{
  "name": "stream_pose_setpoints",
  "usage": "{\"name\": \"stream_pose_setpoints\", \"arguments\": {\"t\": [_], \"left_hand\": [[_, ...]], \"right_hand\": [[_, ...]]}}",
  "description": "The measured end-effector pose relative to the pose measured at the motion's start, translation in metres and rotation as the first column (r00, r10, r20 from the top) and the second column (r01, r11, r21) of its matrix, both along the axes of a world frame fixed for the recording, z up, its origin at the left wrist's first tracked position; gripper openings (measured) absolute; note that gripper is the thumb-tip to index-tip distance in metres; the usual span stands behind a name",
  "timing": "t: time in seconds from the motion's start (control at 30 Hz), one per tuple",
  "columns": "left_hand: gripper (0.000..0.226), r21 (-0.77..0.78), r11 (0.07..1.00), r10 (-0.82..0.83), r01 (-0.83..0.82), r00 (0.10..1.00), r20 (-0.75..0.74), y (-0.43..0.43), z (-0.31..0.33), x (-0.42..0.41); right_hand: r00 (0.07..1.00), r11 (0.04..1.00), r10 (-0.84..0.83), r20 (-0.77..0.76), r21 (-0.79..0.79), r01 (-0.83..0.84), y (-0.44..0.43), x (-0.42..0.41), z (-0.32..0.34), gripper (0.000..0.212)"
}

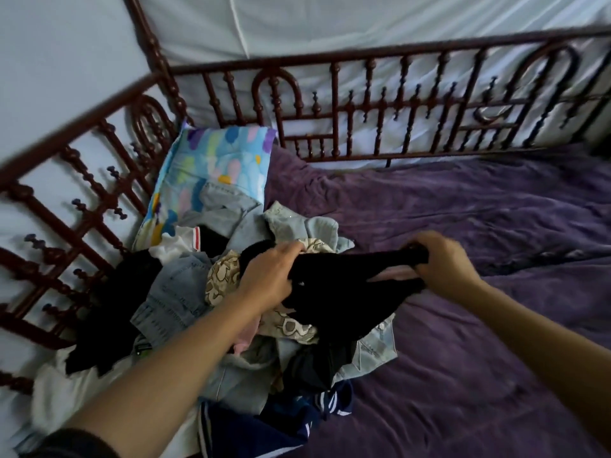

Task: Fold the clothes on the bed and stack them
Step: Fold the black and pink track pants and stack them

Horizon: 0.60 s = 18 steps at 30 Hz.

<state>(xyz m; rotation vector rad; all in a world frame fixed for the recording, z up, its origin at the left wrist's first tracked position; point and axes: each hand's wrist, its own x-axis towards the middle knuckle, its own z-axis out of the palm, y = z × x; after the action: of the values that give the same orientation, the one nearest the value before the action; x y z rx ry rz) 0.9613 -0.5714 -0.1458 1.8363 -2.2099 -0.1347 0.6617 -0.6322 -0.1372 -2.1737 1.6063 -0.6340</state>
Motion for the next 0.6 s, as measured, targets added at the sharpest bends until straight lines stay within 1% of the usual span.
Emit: {"name": "stream_pose_setpoints", "arguments": {"t": [0.1,0.17,0.23,0.27,0.3,0.37,0.4,0.47,0.53,0.57,0.6], "left_hand": [[0.032,-0.103,0.989,0.079,-0.104,0.972,-0.222,0.004,0.059,-0.01],[0.035,-0.169,0.968,0.123,-0.183,0.941,-0.316,0.009,0.101,-0.022],[0.039,-0.184,0.942,0.184,-0.282,0.889,-0.419,0.016,0.142,-0.037],[0.04,-0.16,0.934,0.208,-0.321,0.847,-0.489,0.02,0.161,-0.047],[0.038,-0.108,0.933,0.223,-0.344,0.786,-0.576,0.022,0.179,-0.056],[0.027,0.037,0.953,0.225,-0.301,0.618,-0.753,0.025,0.208,-0.08],[0.021,0.106,0.962,0.232,-0.251,0.552,-0.801,0.027,0.219,-0.094],[0.016,0.199,0.969,0.246,-0.149,0.475,-0.845,0.026,0.235,-0.124],[0.018,0.209,0.976,0.212,-0.055,0.436,-0.874,0.021,0.244,-0.152],[0.016,0.175,0.984,0.165,-0.021,0.454,-0.875,0.016,0.248,-0.166],[0.013,0.132,0.991,0.109,0.009,0.507,-0.855,0.009,0.25,-0.177]], "right_hand": [[0.994,0.988,-0.104,-0.026,-0.116,0.101,0.005,-0.051,0.047,0.033],[0.98,0.971,-0.198,-0.021,-0.143,0.194,0.011,-0.088,0.077,0.036],[0.95,0.945,-0.303,0.078,-0.106,0.31,0.021,-0.126,0.104,0.036],[0.927,0.935,-0.336,0.169,-0.061,0.35,0.027,-0.146,0.117,0.038],[0.895,0.931,-0.346,0.282,-0.015,0.365,0.033,-0.162,0.131,0.041],[0.796,0.937,-0.332,0.506,0.082,0.338,0.049,-0.187,0.158,0.043],[0.748,0.947,-0.306,0.589,0.111,0.3,0.058,-0.197,0.172,0.039],[0.682,0.964,-0.256,0.685,0.123,0.238,0.079,-0.211,0.196,0.028],[0.638,0.969,-0.239,0.732,0.138,0.205,0.097,-0.223,0.213,0.018],[0.624,0.968,-0.243,0.742,0.149,0.2,0.106,-0.229,0.219,0.015],[0.627,0.967,-0.25,0.738,0.158,0.2,0.112,-0.238,0.222,0.012]]}}
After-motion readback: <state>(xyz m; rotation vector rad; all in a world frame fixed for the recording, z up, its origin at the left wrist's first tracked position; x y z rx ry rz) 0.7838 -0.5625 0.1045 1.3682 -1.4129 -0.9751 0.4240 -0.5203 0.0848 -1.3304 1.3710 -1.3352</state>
